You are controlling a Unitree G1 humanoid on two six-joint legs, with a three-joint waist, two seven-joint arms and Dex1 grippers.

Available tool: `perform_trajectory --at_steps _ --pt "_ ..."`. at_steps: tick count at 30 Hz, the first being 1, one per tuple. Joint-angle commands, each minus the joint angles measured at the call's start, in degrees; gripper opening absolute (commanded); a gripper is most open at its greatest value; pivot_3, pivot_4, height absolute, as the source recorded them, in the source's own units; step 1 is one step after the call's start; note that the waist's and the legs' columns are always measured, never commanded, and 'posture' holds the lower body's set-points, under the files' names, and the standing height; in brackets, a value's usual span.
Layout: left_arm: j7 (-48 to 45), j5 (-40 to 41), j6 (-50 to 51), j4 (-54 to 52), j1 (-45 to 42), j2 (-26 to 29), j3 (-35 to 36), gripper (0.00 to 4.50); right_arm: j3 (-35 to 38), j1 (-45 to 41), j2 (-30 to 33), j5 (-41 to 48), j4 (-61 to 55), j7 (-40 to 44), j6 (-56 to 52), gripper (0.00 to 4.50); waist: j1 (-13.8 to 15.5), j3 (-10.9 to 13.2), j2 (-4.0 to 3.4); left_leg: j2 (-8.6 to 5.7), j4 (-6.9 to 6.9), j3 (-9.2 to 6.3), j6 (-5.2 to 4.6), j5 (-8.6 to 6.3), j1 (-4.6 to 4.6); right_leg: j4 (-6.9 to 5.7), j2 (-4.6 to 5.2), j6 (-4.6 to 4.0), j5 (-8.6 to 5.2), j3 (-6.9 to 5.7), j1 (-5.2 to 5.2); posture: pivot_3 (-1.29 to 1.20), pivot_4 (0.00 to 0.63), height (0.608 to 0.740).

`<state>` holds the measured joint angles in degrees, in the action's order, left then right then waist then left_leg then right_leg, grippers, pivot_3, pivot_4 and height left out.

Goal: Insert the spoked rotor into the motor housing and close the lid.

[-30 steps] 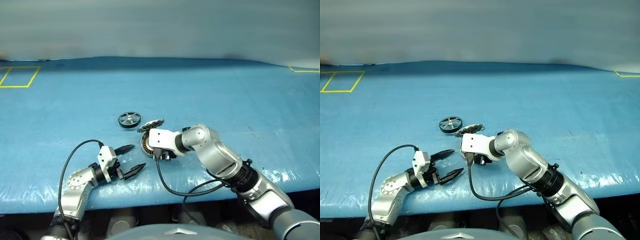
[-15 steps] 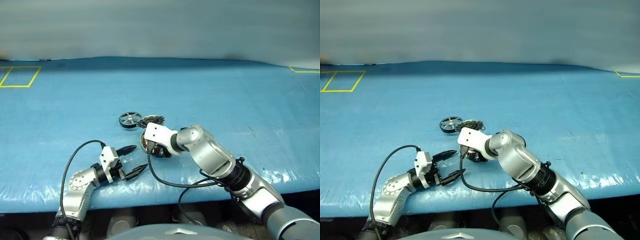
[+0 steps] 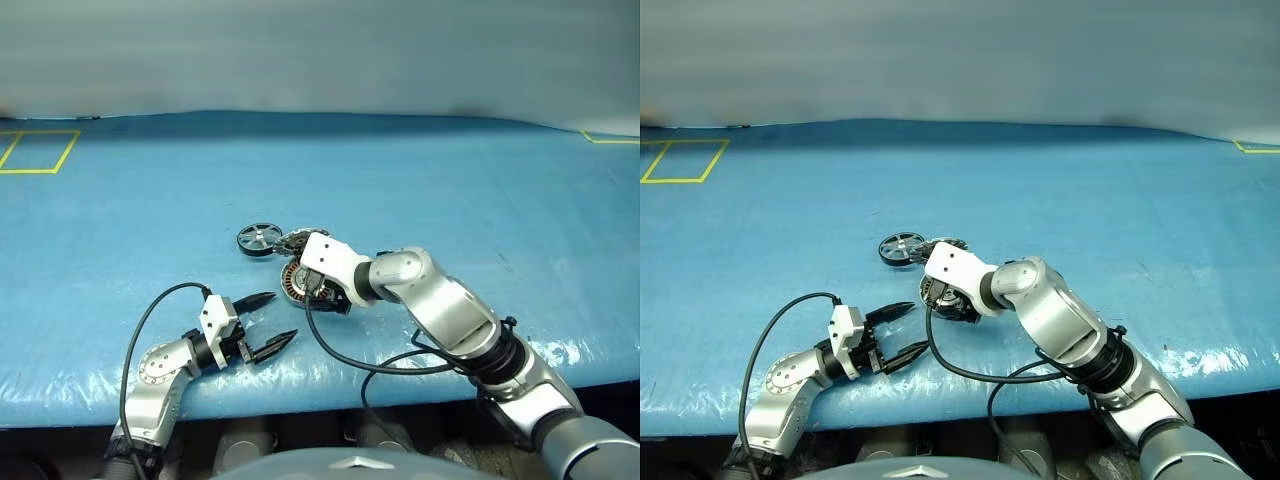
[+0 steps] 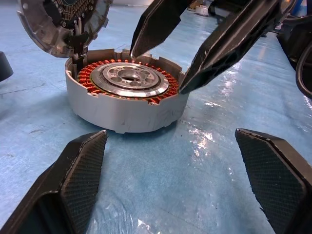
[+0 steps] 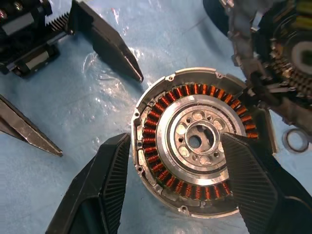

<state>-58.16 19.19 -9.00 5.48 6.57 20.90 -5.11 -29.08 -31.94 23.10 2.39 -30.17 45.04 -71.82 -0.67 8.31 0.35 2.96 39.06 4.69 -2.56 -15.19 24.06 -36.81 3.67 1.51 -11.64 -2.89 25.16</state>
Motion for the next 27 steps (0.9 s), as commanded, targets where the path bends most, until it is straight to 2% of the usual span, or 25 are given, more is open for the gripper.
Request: perform_trajectory --at_steps 1,6,9,12,16,23,27 --pt "-0.1 0.3 0.2 -1.8 1.2 0.3 -0.3 4.5 8.4 5.5 0.3 5.6 -5.4 0.4 2.1 3.1 0.1 0.0 0.0 0.0 -0.02 0.0 -0.01 -0.01 0.01 0.02 0.0 0.0 -0.01 0.0 -0.01 0.0 0.15 0.74" --pt "0.6 0.2 0.3 -2.8 1.8 0.6 0.1 4.5 18.1 15.8 1.6 6.9 -4.5 -3.6 15.0 3.1 0.0 0.0 0.0 -0.01 0.0 0.05 -0.03 -0.03 0.04 0.02 0.0 0.25 -0.15 0.06 0.01 0.0 0.15 0.74" --pt "0.6 0.2 0.4 -3.1 2.1 1.0 0.1 4.5 23.4 19.0 -1.0 7.0 -1.1 -8.7 19.5 3.1 -0.1 0.0 0.0 0.04 0.0 0.12 -0.01 -0.01 0.03 -0.03 -0.12 0.31 -0.19 0.16 -0.09 0.0 0.15 0.74" --pt "0.9 -0.2 0.8 -2.8 1.3 1.1 -0.3 4.5 29.2 21.4 -7.9 7.2 4.1 -16.8 22.8 3.1 -0.1 0.0 -0.01 0.09 -0.01 0.14 0.03 0.01 -0.03 -0.06 -0.19 0.32 -0.18 0.2 -0.2 0.0 0.15 0.74" --pt "0.9 -0.7 1.2 -2.9 0.5 1.2 -0.8 4.5 24.8 21.7 -9.5 2.8 10.2 -21.9 26.8 3.1 -0.1 0.0 -0.02 0.06 -0.01 0.18 0.03 0.01 -0.05 -0.05 -0.15 0.31 -0.18 0.23 -0.2 0.0 0.15 0.74" --pt "1.4 -1.2 1.5 -3.0 -0.3 1.4 -1.1 4.5 24.2 16.6 -17.6 0.7 21.8 -31.2 32.3 3.1 -0.2 0.0 -0.03 0.07 0.0 0.25 0.03 0.02 -0.05 -0.1 -0.19 0.33 -0.15 0.33 -0.19 0.0 0.15 0.74" --pt "2.6 -1.2 2.6 -5.1 0.5 1.4 -1.3 4.5 20.7 14.6 -18.2 0.8 26.6 -28.8 35.4 3.1 -0.3 0.0 -0.03 0.05 -0.03 0.24 0.01 0.01 -0.05 -0.08 -0.19 0.32 -0.13 0.36 -0.21 0.0 0.15 0.74"
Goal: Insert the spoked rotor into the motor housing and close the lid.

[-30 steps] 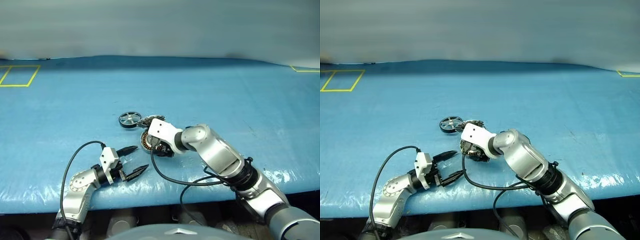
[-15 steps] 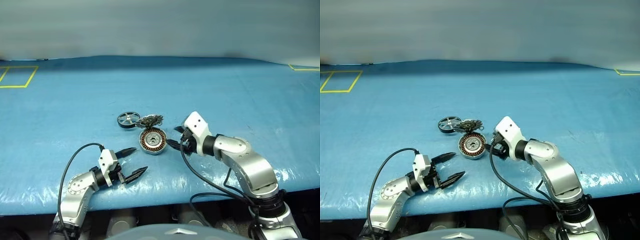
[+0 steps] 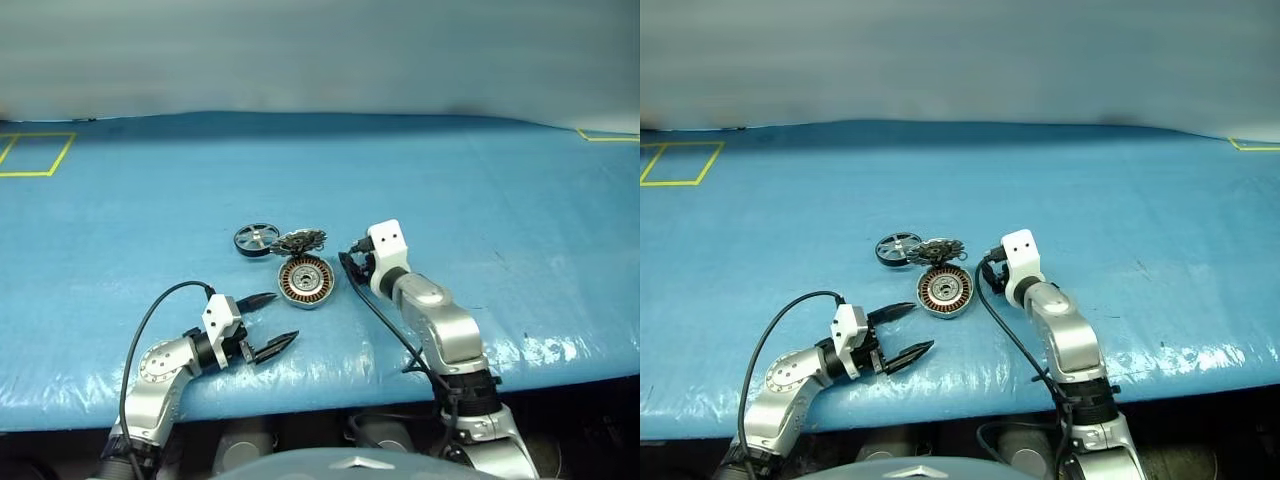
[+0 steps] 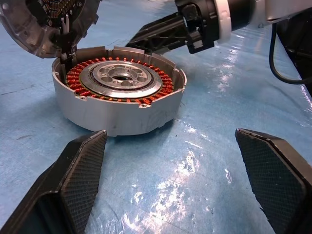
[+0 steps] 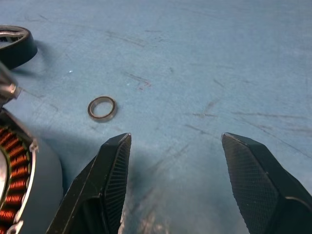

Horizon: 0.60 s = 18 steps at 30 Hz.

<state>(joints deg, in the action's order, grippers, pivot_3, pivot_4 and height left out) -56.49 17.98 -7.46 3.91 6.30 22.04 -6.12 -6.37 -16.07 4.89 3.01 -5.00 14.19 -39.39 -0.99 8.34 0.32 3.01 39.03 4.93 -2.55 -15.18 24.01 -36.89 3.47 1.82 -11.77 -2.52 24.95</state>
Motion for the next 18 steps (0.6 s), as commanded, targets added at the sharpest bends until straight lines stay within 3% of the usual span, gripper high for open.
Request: perform_trajectory --at_steps 1,11,18 --pt "1.4 -0.1 1.5 -4.3 1.0 0.3 -0.4 4.5 -3.0 -1.5 0.2 0.3 2.3 3.3 3.7 3.1 0.0 0.0 0.0 0.0 0.0 0.0 -0.01 -0.01 0.0 0.01 0.0 -0.04 0.02 0.01 -0.01 0.0 0.15 0.74" --pt "6.9 -1.1 8.6 -14.3 2.6 -0.4 -3.3 4.5 -5.1 -4.6 -2.3 -1.1 11.3 2.6 9.6 3.1 -0.5 0.0 -0.02 0.01 -0.02 0.02 -0.01 -0.01 -0.23 0.02 -0.01 0.08 -0.04 0.04 -0.21 0.0 0.15 0.74" --pt "6.1 0.0 9.3 -14.3 2.6 0.8 -2.4 4.5 -7.3 -5.9 -3.9 -2.8 14.6 2.6 12.2 3.1 -0.6 0.0 -0.02 0.03 -0.04 0.02 0.0 0.0 -0.27 -0.01 -0.04 0.01 -0.01 0.06 -0.22 0.0 0.15 0.74"
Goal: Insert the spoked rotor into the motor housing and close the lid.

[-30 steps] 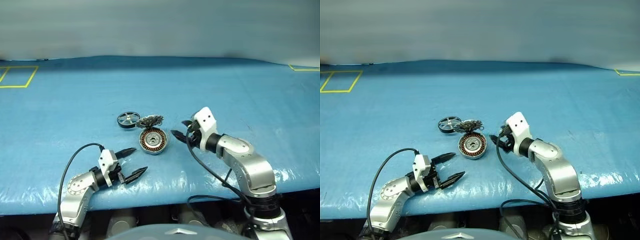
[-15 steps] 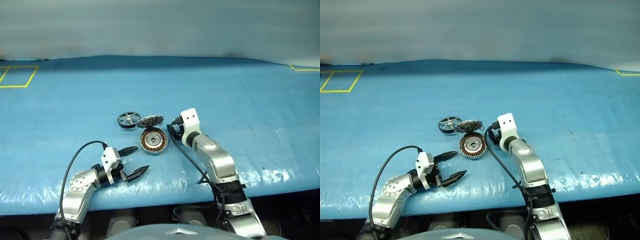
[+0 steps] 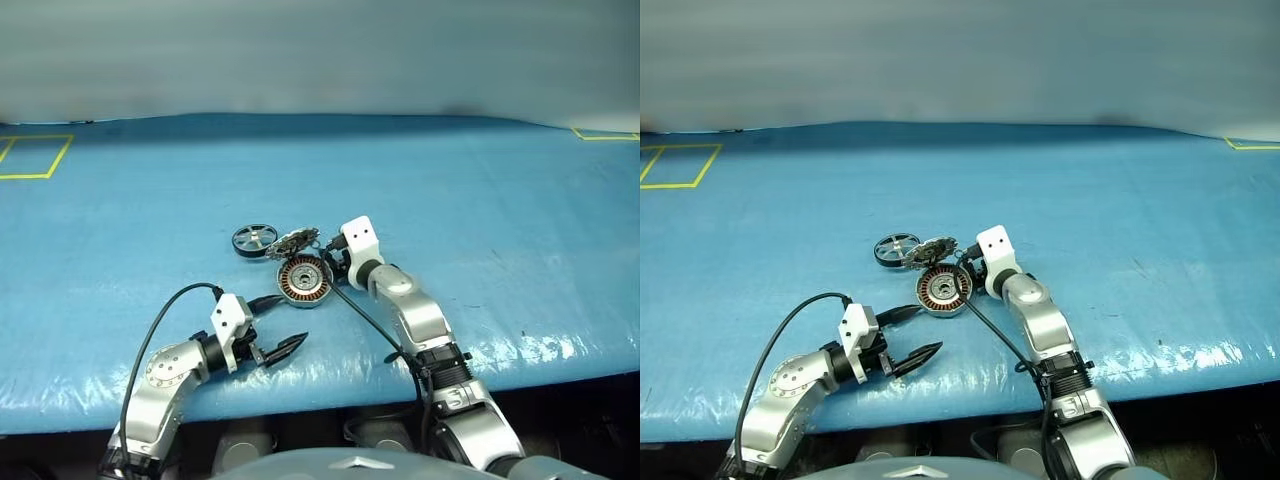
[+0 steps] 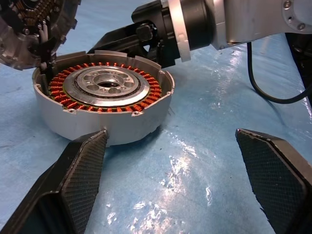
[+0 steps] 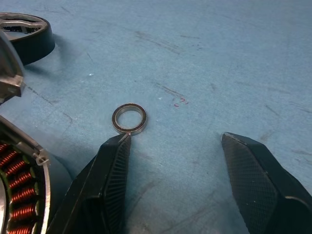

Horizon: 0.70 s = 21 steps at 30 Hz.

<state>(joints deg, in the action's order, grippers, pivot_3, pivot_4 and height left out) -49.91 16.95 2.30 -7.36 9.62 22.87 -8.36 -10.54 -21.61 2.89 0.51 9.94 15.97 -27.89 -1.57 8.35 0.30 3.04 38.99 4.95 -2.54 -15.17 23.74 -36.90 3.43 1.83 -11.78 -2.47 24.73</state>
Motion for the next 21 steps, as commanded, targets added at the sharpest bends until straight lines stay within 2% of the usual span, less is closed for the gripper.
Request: perform_trajectory --at_steps 1,5,14,21 --pt "-0.5 1.2 -0.5 -2.9 -0.7 0.1 0.0 4.5 -3.1 -0.3 -2.4 -0.2 -0.8 0.7 0.4 3.1 -0.1 0.0 0.0 0.0 -0.01 0.0 0.0 0.0 0.0 0.0 0.0 -0.03 0.01 0.01 0.0 0.0 0.15 0.74" --pt "-0.8 1.4 -0.4 -2.9 -0.7 0.4 0.3 4.5 -3.6 0.0 -3.5 0.3 -3.3 1.8 -1.0 3.1 -0.2 0.0 -0.01 0.01 -0.01 0.01 0.01 0.0 0.0 0.0 0.0 -0.02 0.01 0.01 0.01 0.0 0.15 0.74" --pt "-0.3 1.2 -0.3 -2.9 -0.6 0.7 0.9 4.5 -6.4 -0.7 -1.4 -1.2 -6.5 6.5 -1.3 3.1 -0.2 0.0 -0.02 -0.02 -0.03 0.01 0.0 0.0 0.04 0.02 0.03 -0.03 0.02 0.01 0.03 0.0 0.15 0.74" --pt "-0.3 3.3 0.1 -1.9 -0.9 2.5 6.4 4.5 -5.8 -1.8 -1.5 -3.0 -4.1 5.3 0.5 3.1 -0.3 0.0 -0.02 0.0 -0.04 0.01 0.01 0.01 0.03 0.01 0.0 -0.04 0.0 0.01 0.04 0.0 0.15 0.74"
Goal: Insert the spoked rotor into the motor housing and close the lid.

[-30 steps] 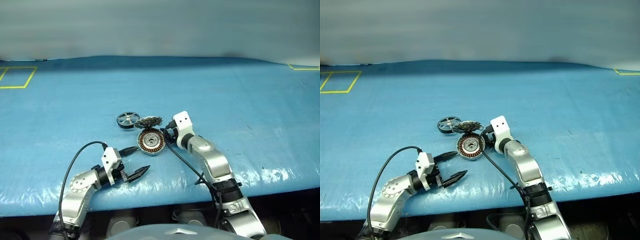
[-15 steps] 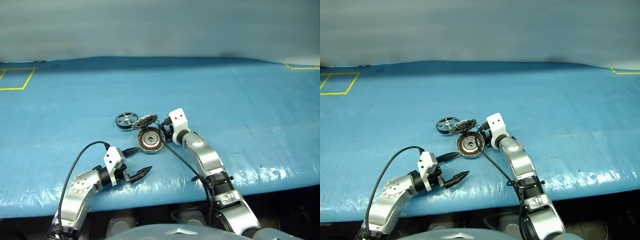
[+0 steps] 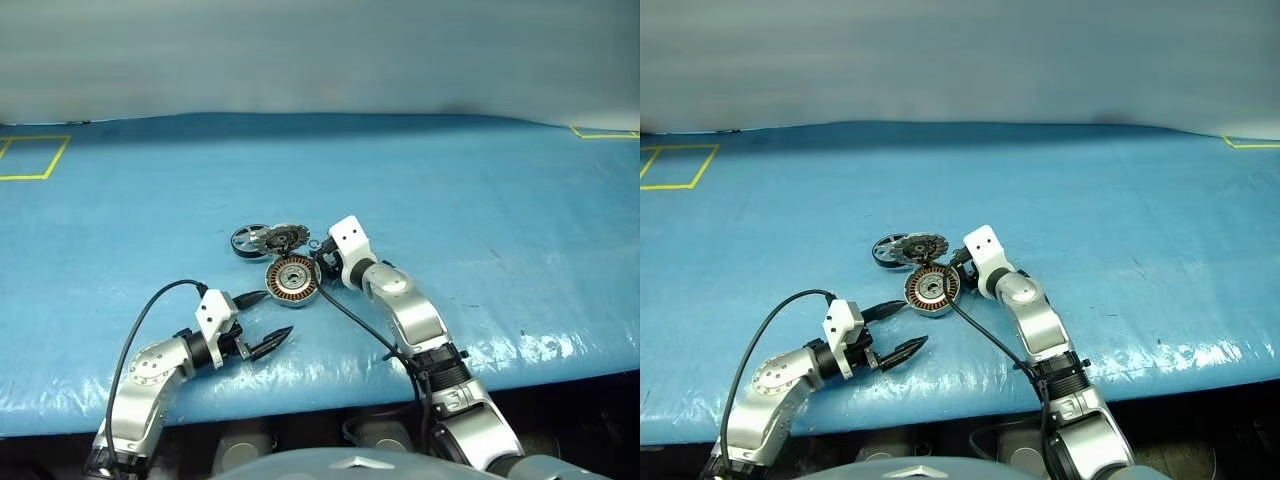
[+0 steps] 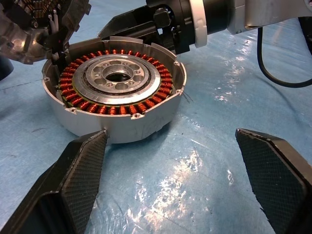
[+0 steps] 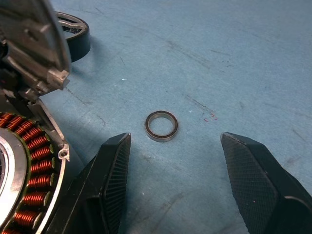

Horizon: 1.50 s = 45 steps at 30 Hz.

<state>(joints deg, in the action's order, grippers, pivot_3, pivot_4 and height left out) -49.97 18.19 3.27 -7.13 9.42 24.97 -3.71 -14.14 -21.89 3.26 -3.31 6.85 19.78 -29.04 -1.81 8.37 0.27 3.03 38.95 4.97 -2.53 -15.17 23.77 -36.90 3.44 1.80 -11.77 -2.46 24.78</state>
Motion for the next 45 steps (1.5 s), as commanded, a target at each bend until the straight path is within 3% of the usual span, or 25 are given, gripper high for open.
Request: perform_trajectory --at_steps 1,17,24,40,45 --pt "-0.4 2.4 -1.0 -2.1 -0.5 0.8 2.8 4.5 -2.2 -1.5 -2.0 1.1 -1.3 1.8 1.9 3.1 -0.1 0.0 0.0 0.0 0.0 0.0 0.0 0.0 0.0 0.0 0.0 0.0 0.0 0.0 0.0 0.0 0.15 0.74" --pt "-3.0 4.6 0.5 -4.5 0.2 4.1 5.5 4.5 -0.4 -1.7 -4.2 -0.7 1.4 -5.5 3.5 3.1 -0.1 0.0 0.0 -0.02 -0.01 0.0 0.04 0.02 0.0 -0.01 0.03 -0.12 0.07 -0.01 -0.01 0.0 0.15 0.74" --pt "-3.3 4.6 -0.2 -3.0 -0.5 3.3 4.8 4.5 2.5 -1.0 -5.9 0.8 2.2 -8.2 5.5 3.1 -0.2 0.0 -0.01 -0.01 -0.03 0.0 0.04 0.02 -0.01 -0.01 0.0 -0.09 0.06 0.0 -0.01 0.0 0.15 0.74" --pt "-2.0 3.8 1.0 -3.4 -1.5 2.3 2.8 4.5 1.2 -0.6 -7.3 -0.8 9.1 -10.9 5.2 3.1 -0.3 0.0 0.0 -0.01 -0.01 0.01 0.06 0.03 -0.11 -0.01 0.01 -0.07 0.06 0.02 -0.09 0.0 0.15 0.74" --pt "-1.6 3.8 1.7 -4.1 -1.5 2.2 2.9 4.5 2.3 -0.9 -7.6 -1.0 9.6 -12.5 3.7 1.52 -0.2 0.0 0.01 0.0 -0.02 0.0 0.07 0.04 -0.13 -0.02 0.01 -0.03 0.03 0.01 -0.11 0.0 0.15 0.74"
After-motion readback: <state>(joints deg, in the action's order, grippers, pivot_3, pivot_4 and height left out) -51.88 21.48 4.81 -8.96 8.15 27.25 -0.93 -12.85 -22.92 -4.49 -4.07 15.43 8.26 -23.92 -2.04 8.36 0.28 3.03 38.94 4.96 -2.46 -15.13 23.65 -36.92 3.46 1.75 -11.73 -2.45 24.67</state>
